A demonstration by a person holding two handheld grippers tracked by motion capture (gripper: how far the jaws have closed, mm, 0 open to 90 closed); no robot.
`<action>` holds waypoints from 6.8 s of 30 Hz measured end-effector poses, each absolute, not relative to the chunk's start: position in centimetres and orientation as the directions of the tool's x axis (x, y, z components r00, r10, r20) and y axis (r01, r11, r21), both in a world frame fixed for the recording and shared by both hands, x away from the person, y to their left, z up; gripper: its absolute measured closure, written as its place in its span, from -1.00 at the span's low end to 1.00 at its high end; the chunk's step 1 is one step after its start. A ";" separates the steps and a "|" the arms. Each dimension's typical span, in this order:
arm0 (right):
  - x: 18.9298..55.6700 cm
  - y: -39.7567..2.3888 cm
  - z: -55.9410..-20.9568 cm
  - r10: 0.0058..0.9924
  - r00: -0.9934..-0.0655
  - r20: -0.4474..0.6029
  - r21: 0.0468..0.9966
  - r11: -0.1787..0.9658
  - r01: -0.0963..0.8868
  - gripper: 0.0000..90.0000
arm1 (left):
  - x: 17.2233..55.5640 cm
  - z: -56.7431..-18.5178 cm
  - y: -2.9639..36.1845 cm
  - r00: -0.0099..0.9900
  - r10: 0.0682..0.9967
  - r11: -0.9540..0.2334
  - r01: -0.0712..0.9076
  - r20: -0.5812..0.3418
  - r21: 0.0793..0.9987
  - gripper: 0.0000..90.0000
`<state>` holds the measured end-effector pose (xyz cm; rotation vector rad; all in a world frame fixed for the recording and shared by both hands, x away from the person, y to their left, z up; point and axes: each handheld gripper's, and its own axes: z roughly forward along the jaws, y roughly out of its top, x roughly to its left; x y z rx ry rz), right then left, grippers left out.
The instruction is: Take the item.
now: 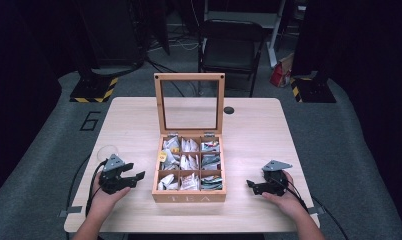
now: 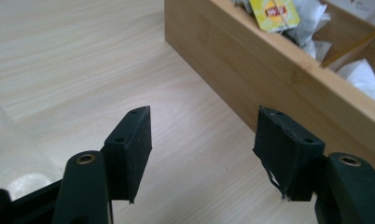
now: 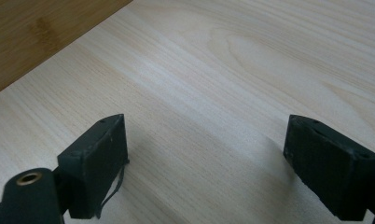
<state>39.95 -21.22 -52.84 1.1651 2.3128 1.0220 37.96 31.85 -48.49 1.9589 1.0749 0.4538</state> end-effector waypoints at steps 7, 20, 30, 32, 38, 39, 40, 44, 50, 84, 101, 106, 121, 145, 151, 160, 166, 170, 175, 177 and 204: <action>40.0 -21.2 -52.8 0.802 -0.598 0.007 0.737 0.400 0.545 -0.71 | 38.7 -46.7 31.8 0.562 0.823 -0.272 0.513 -0.079 0.814 -0.09; 40.0 -21.2 -52.8 0.802 -0.598 0.007 0.737 0.400 0.545 -0.71 | 39.8 -44.1 31.4 0.577 0.815 -0.287 0.479 -0.052 0.830 -0.06; 40.0 -21.2 -52.8 0.802 -0.598 0.007 0.737 0.400 0.545 -0.71 | 40.4 -43.5 30.7 0.592 0.804 -0.295 0.472 -0.050 0.831 0.03; 40.0 -21.2 -52.8 0.802 -0.598 0.007 0.737 0.400 0.545 -0.71 | 40.5 -43.4 30.4 0.597 0.800 -0.300 0.471 -0.050 0.830 0.03; 40.0 -21.2 -52.8 0.802 -0.598 0.007 0.737 0.400 0.545 -0.71 | 40.9 -43.0 29.8 0.607 0.794 -0.312 0.462 -0.040 0.830 0.04; 40.0 -21.2 -52.8 0.802 -0.598 0.007 0.737 0.400 0.545 -0.71 | 41.0 -42.9 29.7 0.610 0.792 -0.315 0.458 -0.036 0.831 0.04; 40.0 -21.2 -52.8 0.802 -0.598 0.007 0.737 0.400 0.545 -0.71 | 41.1 -42.8 29.5 0.613 0.790 -0.318 0.457 -0.035 0.831 0.04; 40.0 -21.2 -52.8 0.802 -0.597 0.007 0.737 0.400 0.545 -0.71 | 41.4 -42.6 29.2 0.615 0.788 -0.314 0.454 -0.038 0.834 0.04; 39.9 -21.2 -52.8 0.802 -0.597 0.008 0.737 0.399 0.546 -0.71 | 41.8 -42.5 28.8 0.620 0.784 -0.319 0.450 -0.034 0.834 0.04; 40.0 -21.2 -52.8 0.801 -0.598 0.007 0.737 0.400 0.545 -0.71 | 43.7 -42.2 26.4 0.664 0.747 -0.344 0.435 -0.038 0.832 0.09; 40.0 -21.2 -52.8 0.802 -0.598 0.007 0.737 0.400 0.545 -0.71 | 44.6 -43.8 24.9 0.671 0.737 -0.340 0.469 -0.078 0.815 0.15; 40.0 -21.2 -52.8 0.802 -0.598 0.007 0.737 0.400 0.545 -0.71 | 44.7 -44.2 24.6 0.676 0.734 -0.354 0.471 -0.073 0.808 0.17; 40.0 -21.2 -52.8 0.802 -0.598 0.007 0.737 0.400 0.545 -0.71 | 44.9 -44.8 23.9 0.694 0.716 -0.365 0.473 -0.083 0.802 0.17; 40.0 -21.2 -52.8 0.801 -0.598 0.006 0.737 0.400 0.544 -0.71 | 43.3 -43.9 23.1 0.745 0.664 -0.399 0.430 -0.069 0.810 0.22; 39.9 -21.2 -52.8 0.802 -0.598 0.007 0.737 0.400 0.545 -0.71 | 44.6 -44.5 24.2 0.711 0.698 -0.385 0.468 -0.081 0.796 0.22; 39.9 -21.2 -52.8 0.802 -0.598 0.007 0.737 0.400 0.545 -0.71 | 44.7 -45.2 23.5 0.732 0.677 -0.412 0.466 -0.079 0.783 0.23; 40.0 -21.2 -52.8 0.801 -0.598 0.006 0.737 0.401 0.544 -0.71 | 44.7 -45.4 23.1 0.738 0.673 -0.437 0.439 -0.038 0.785 0.30; 40.0 -21.2 -52.8 0.802 -0.598 0.007 0.737 0.400 0.545 -0.71 | 44.5 -45.3 22.9 0.742 0.669 -0.445 0.442 -0.040 0.779 0.37; 40.0 -21.2 -52.8 0.802 -0.598 0.006 0.737 0.400 0.544 -0.71 | 44.3 -45.5 22.7 0.749 0.660 -0.451 0.453 -0.054 0.769 0.50; 40.0 -21.2 -52.8 0.802 -0.598 0.007 0.737 0.400 0.545 -0.71 | 44.3 -45.5 22.8 0.755 0.652 -0.452 0.456 -0.065 0.766 0.55; 40.0 -21.2 -52.8 0.802 -0.598 0.007 0.737 0.400 0.545 -0.71 | 42.7 -43.4 23.6 0.776 0.627 -0.433 0.423 -0.071 0.796 1.00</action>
